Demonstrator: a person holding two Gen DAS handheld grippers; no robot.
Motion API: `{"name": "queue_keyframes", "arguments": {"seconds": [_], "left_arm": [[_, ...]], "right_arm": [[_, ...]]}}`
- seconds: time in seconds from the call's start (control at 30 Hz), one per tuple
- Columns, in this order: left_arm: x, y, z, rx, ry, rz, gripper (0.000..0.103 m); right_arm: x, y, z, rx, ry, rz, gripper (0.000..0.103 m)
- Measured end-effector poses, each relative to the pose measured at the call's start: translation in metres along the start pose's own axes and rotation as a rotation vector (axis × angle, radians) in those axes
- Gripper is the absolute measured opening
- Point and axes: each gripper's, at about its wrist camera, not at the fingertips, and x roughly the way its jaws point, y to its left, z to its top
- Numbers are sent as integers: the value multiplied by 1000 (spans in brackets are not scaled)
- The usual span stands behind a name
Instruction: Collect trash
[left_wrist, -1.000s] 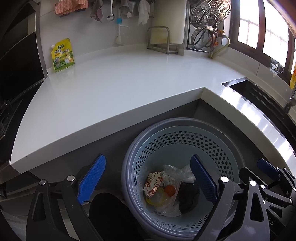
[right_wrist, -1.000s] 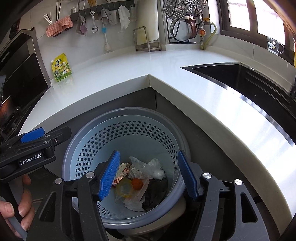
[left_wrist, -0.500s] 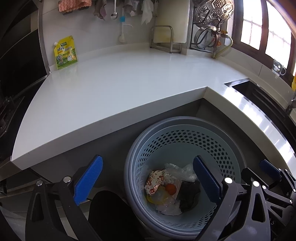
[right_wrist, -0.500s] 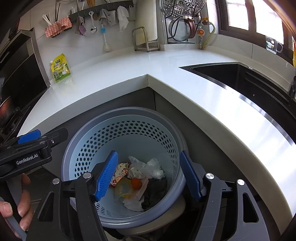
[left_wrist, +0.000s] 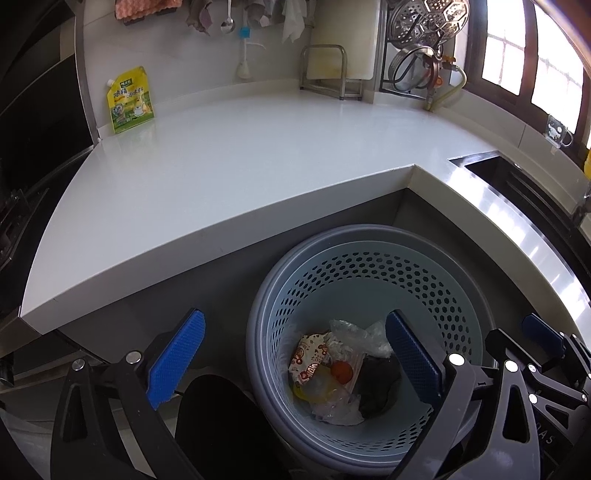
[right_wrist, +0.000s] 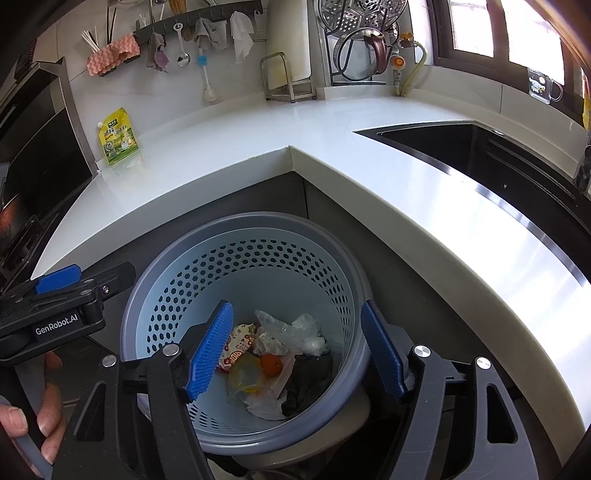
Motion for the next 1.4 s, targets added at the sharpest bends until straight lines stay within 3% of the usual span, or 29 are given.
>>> {"name": "queue_keyframes", "arguments": {"seconds": [0.67,1.4], "left_arm": [[5,-1,-4,8,13,71,97],[7,0,-7,16,25,78,97]], "right_arm": [[3,0,0,1,-3,2,69],[4,5,2,-5,3,6,69]]}}
